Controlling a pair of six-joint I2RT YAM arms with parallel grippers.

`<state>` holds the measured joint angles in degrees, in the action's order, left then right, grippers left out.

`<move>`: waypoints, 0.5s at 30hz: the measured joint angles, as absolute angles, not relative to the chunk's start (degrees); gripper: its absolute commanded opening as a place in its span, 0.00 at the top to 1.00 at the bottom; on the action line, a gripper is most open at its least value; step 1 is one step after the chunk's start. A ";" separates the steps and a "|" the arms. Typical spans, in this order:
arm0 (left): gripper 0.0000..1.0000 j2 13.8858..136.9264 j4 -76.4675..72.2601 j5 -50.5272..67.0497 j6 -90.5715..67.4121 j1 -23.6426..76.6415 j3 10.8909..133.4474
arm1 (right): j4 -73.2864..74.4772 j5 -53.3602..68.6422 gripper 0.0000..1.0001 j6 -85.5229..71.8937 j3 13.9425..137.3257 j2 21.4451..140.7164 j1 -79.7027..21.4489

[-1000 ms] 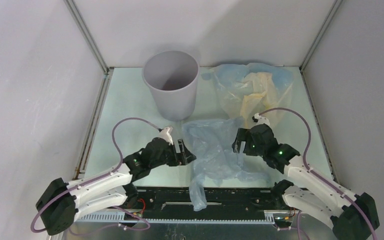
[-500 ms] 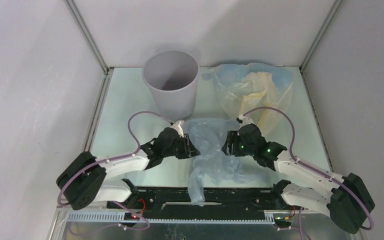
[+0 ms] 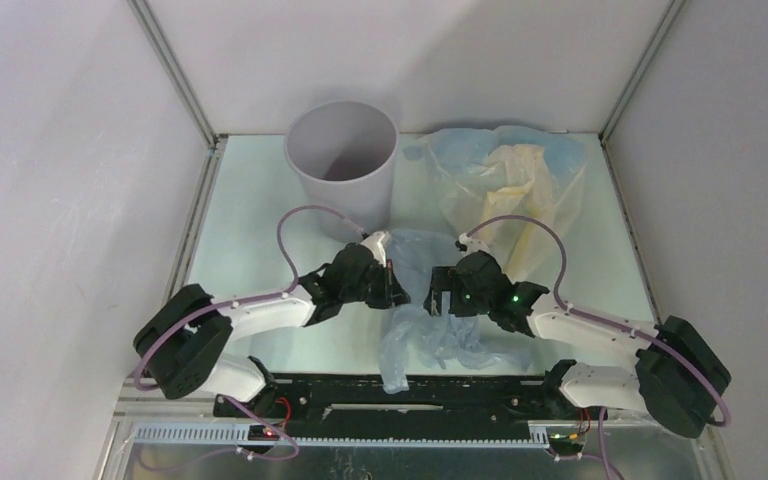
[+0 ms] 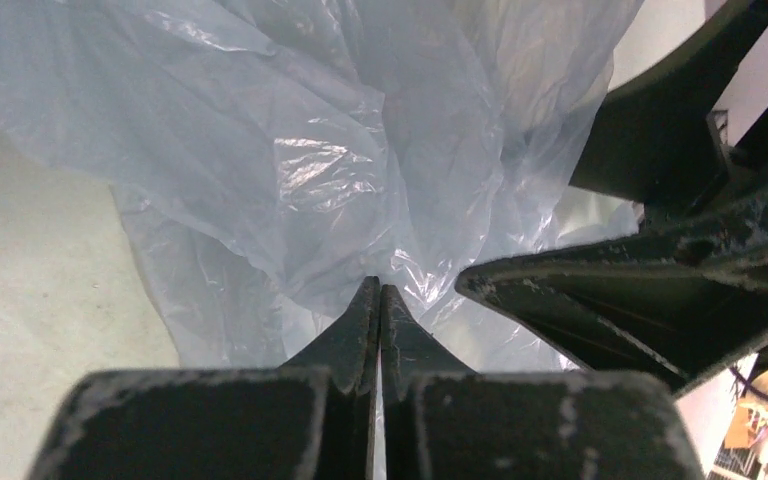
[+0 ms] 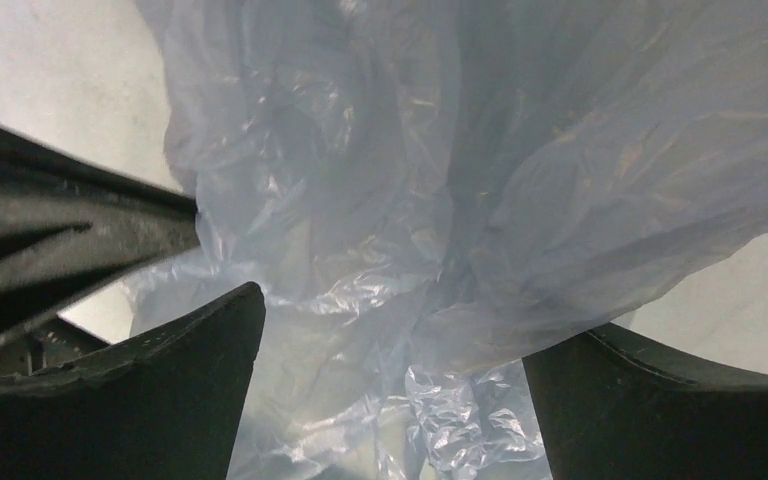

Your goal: Put the trash bags into the trash bin

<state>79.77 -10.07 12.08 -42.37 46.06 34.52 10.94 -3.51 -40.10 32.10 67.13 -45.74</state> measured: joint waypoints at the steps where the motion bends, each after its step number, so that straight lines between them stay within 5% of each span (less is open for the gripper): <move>1: 1.00 80.25 -9.96 12.05 -41.93 46.57 34.68 | 10.92 -4.38 0.05 -40.60 32.38 68.16 -45.93; 8: 1.00 84.93 -9.45 11.44 -39.99 50.00 36.95 | 11.57 -11.22 0.20 -42.00 34.54 71.44 -46.06; 15: 0.84 85.93 -8.40 9.56 -39.31 51.90 37.10 | 15.35 -19.00 0.60 -40.45 40.32 77.84 -48.29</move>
